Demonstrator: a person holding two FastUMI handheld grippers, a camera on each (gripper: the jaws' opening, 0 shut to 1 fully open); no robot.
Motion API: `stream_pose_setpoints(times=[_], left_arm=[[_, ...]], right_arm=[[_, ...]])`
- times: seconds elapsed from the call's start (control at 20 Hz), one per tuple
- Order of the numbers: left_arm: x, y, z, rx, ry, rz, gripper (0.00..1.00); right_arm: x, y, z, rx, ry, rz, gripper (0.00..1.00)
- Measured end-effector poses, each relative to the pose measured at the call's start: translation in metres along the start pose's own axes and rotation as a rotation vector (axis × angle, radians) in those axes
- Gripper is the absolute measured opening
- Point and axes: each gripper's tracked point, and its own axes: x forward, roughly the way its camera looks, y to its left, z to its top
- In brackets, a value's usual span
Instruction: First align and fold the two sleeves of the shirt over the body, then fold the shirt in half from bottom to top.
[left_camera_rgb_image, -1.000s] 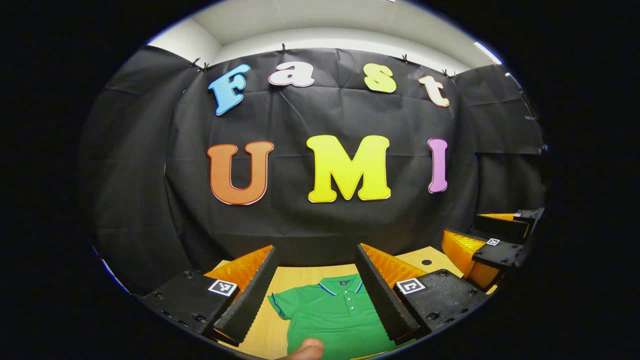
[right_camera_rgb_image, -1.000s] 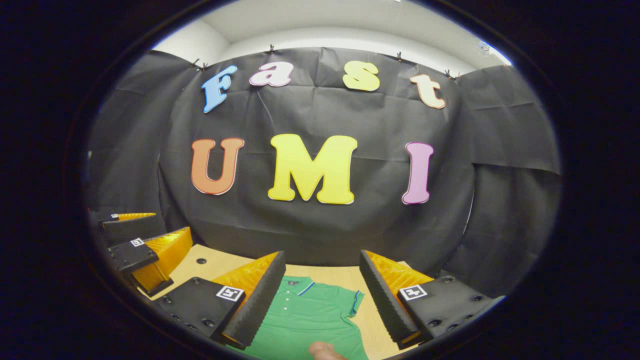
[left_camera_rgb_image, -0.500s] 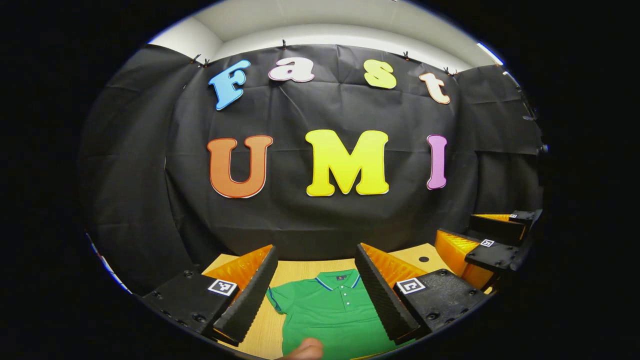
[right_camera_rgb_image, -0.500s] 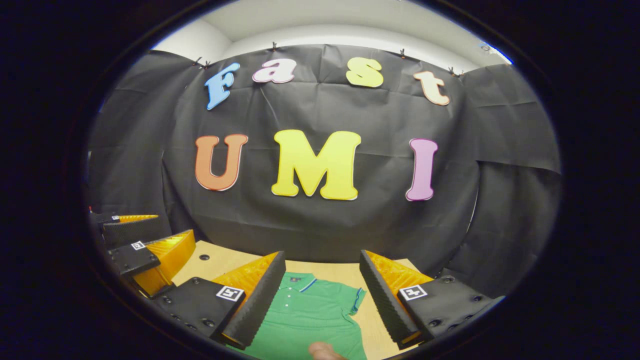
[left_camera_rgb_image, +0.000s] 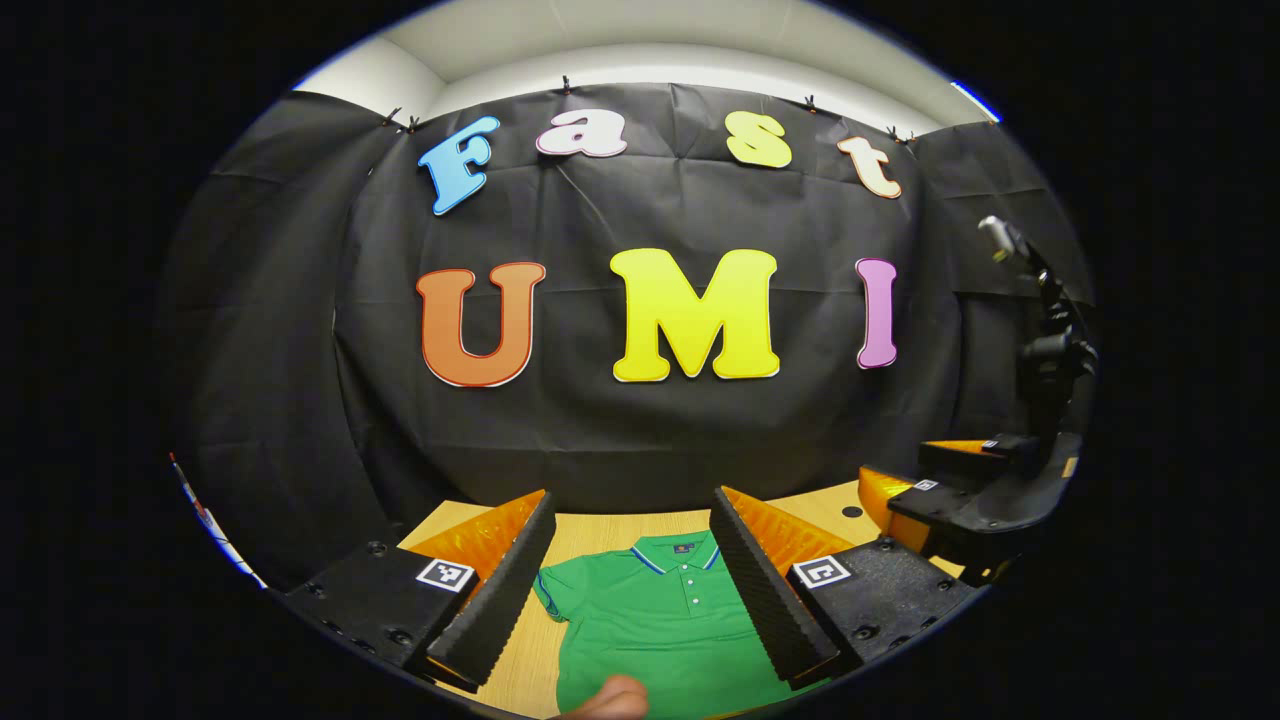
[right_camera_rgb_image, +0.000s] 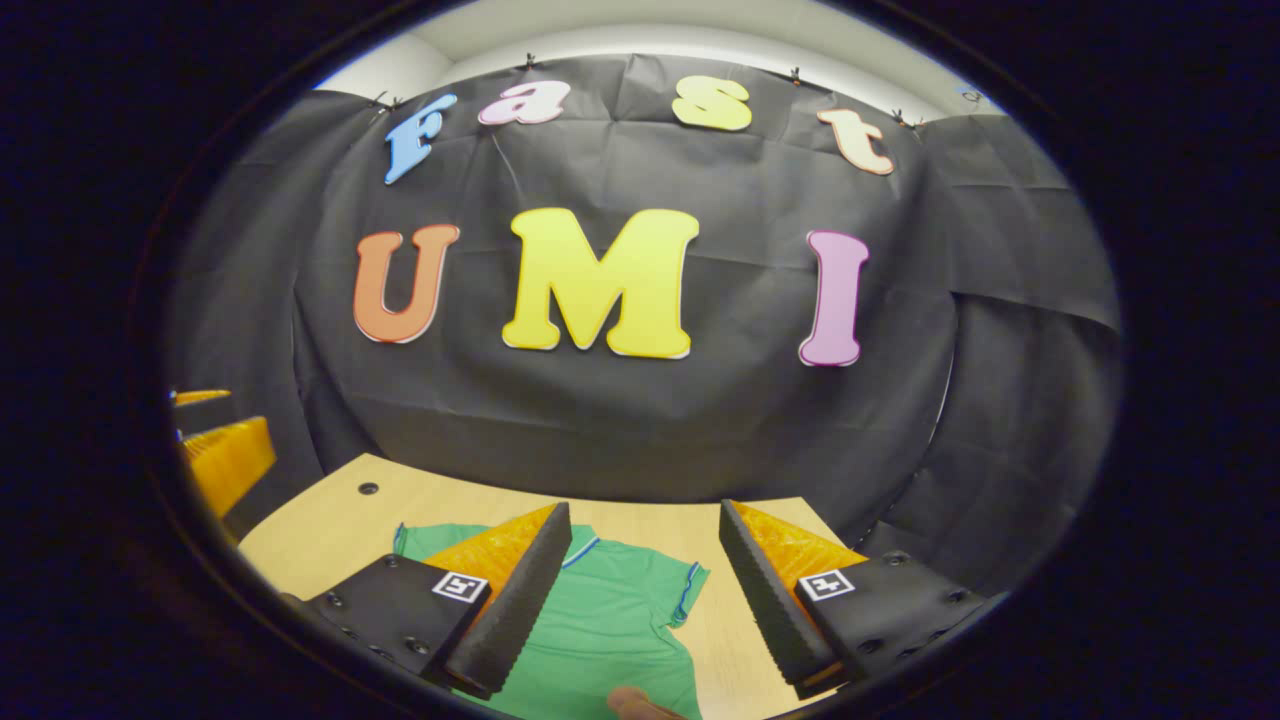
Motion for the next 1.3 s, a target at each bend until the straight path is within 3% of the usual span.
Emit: stream_pose_setpoints(times=[0.3, 0.55, 1.05, 1.15, 1.2, 1.3], left_arm=[[-0.003, -0.006, -0.006, -0.022, 0.026, 0.047, 1.00], [-0.013, 0.005, -0.028, -0.026, 0.094, 0.145, 1.00], [-0.044, 0.018, -0.065, -0.017, 0.217, 0.274, 1.00], [-0.047, 0.022, -0.066, -0.019, 0.223, 0.292, 1.00], [-0.049, 0.025, -0.067, -0.021, 0.224, 0.301, 1.00], [-0.052, 0.028, -0.073, -0.028, 0.236, 0.315, 1.00]], right_arm=[[0.090, -0.037, -0.076, 0.057, 0.164, -0.041, 0.97], [0.154, -0.057, -0.157, 0.094, 0.325, -0.070, 0.95], [0.206, -0.068, -0.249, 0.123, 0.543, -0.073, 0.96], [0.213, -0.068, -0.258, 0.128, 0.560, -0.066, 0.75], [0.216, -0.070, -0.257, 0.128, 0.554, -0.066, 0.77], [0.219, -0.072, -0.257, 0.142, 0.562, -0.069, 0.60]])
